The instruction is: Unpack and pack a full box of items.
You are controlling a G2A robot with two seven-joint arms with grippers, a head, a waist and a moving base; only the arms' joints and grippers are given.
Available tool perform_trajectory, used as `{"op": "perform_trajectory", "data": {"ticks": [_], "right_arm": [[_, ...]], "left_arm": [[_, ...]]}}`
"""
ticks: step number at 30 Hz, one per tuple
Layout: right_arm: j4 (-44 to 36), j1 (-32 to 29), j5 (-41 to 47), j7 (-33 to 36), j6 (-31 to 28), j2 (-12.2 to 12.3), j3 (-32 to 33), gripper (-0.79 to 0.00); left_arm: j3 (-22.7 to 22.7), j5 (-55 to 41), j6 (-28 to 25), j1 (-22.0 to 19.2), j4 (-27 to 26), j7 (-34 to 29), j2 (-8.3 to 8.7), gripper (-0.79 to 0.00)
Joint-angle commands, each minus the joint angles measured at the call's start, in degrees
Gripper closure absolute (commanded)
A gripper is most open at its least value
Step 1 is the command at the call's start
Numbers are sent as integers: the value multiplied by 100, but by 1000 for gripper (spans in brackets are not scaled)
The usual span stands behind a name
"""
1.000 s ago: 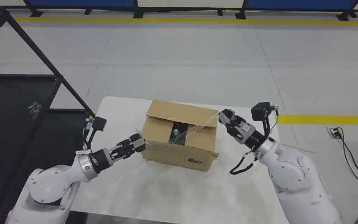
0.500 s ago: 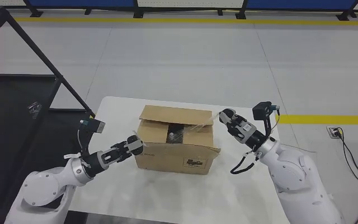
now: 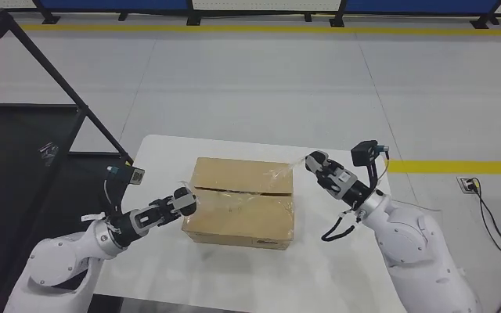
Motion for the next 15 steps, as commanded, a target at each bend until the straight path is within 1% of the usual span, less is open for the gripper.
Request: {"op": "perform_trajectory", "data": {"ticks": [1, 6, 8, 11, 15], "right_arm": [[9, 7, -1, -12, -8, 2, -3, 0], [-33, -4, 28, 7, 22, 12, 23, 0], [-119, -97, 37, 28, 50, 18, 31, 0], [-248, -285, 50, 139, 294, 29, 58, 0], [-497, -600, -117, 266, 703, 41, 34, 0]], "left_arm": [[4, 48, -10, -19, 14, 9, 4, 0], [-82, 126, -20, -63, 91, 130, 17, 0], [-168, 179, -19, -99, 246, 119, 33, 0], [-205, 432, 2, -201, 496, 62, 57, 0], [-95, 901, 54, -398, 758, 73, 77, 0]]}}
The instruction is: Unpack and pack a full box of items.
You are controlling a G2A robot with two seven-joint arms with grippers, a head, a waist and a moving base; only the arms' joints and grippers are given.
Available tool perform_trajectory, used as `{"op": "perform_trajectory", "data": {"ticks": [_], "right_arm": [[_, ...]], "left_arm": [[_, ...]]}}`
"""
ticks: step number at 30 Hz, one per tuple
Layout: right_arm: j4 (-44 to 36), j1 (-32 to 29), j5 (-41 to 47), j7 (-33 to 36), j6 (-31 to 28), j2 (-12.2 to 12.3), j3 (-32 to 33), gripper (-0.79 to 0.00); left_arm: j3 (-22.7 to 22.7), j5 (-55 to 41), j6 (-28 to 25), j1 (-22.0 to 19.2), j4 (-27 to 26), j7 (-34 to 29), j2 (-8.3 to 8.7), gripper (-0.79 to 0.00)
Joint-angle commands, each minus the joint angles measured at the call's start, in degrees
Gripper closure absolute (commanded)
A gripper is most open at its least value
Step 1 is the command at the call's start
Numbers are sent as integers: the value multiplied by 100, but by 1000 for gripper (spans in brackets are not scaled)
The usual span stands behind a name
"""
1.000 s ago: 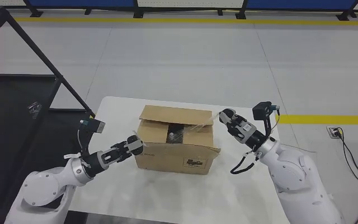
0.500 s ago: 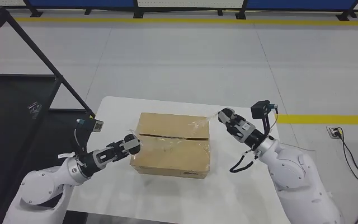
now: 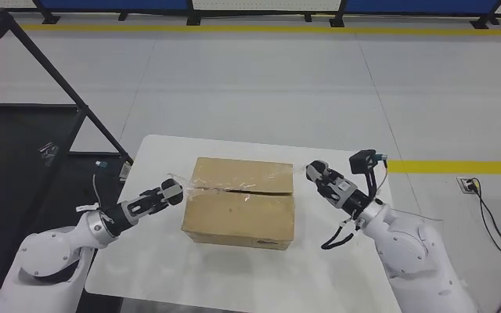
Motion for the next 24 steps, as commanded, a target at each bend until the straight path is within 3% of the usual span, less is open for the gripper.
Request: {"op": "perform_trajectory", "data": {"ticks": [1, 13, 24], "right_arm": [[-118, -157, -46, 49, 230, -1, -39, 0], [-605, -585, -865, 278, 1866, -63, -602, 0], [-630, -249, -1092, 744, 2323, -124, -879, 0]], "left_arm": [[94, 218, 53, -100, 118, 7, 4, 0], [591, 647, 321, -747, 892, 42, -9, 0], [738, 544, 566, -1010, 1392, -92, 0, 0]]}}
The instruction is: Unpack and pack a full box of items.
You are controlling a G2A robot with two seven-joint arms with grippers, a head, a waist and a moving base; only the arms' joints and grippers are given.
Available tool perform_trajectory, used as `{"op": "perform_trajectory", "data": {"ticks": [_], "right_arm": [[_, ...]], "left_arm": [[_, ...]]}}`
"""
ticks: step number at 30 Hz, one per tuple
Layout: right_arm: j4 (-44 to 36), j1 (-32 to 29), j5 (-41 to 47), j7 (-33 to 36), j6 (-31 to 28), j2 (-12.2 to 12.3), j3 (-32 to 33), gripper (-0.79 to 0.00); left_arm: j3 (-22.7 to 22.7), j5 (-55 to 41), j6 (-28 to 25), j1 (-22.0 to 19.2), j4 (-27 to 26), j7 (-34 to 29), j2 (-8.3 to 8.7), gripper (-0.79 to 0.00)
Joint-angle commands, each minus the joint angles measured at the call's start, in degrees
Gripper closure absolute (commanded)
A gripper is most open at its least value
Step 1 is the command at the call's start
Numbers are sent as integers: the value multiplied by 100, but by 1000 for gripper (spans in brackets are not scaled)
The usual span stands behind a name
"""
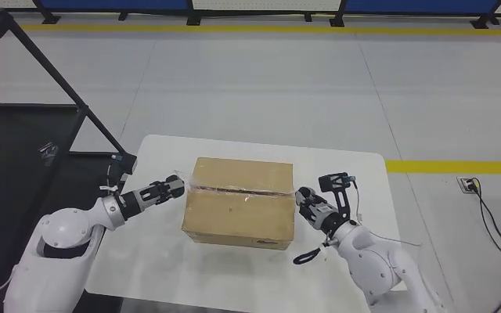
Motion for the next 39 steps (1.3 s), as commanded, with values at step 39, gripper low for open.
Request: {"op": "perform_trajectory", "data": {"ticks": [39], "right_arm": [[303, 692, -949, 975, 1178, -238, -551, 0]], "left_arm": [[339, 183, 614, -71, 215, 216, 39, -148]]}}
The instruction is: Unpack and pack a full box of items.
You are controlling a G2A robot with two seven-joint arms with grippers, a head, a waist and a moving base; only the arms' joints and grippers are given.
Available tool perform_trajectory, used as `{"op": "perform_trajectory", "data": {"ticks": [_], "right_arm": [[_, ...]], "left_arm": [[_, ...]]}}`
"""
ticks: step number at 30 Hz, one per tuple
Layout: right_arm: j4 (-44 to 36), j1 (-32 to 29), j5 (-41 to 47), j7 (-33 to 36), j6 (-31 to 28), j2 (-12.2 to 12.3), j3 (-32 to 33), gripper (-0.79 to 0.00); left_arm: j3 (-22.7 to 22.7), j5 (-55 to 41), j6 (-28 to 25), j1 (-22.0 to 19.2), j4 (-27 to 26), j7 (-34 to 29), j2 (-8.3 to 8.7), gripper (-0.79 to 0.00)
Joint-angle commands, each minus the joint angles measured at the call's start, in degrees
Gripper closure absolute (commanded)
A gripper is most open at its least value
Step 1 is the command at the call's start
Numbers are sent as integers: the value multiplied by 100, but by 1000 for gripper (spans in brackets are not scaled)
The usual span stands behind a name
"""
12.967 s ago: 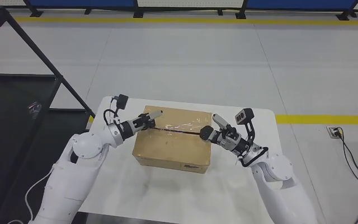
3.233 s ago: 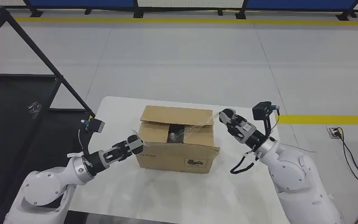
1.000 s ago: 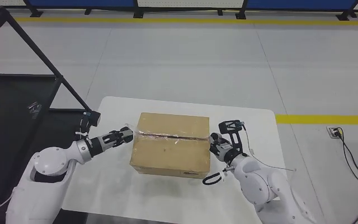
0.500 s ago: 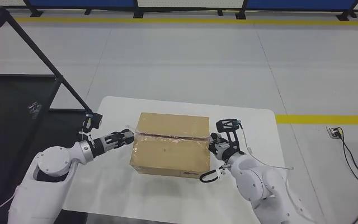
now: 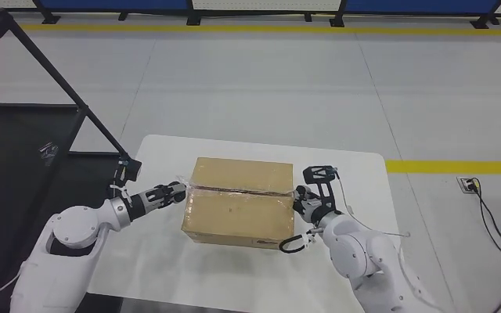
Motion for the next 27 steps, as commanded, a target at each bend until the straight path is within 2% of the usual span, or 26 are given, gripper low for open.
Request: {"op": "perform_trajectory", "data": {"ticks": [1, 14, 27], "right_arm": [[-9, 1, -14, 17, 6, -7, 6, 0], [-43, -25, -99, 45, 21, -52, 43, 0], [-40, -37, -130, 75, -29, -95, 83, 0]], "left_arm": [[6, 35, 40, 35, -53, 32, 5, -166], [-66, 122, 232, 187, -251, 291, 33, -215], [-67, 480, 639, 318, -515, 624, 56, -212]]}}
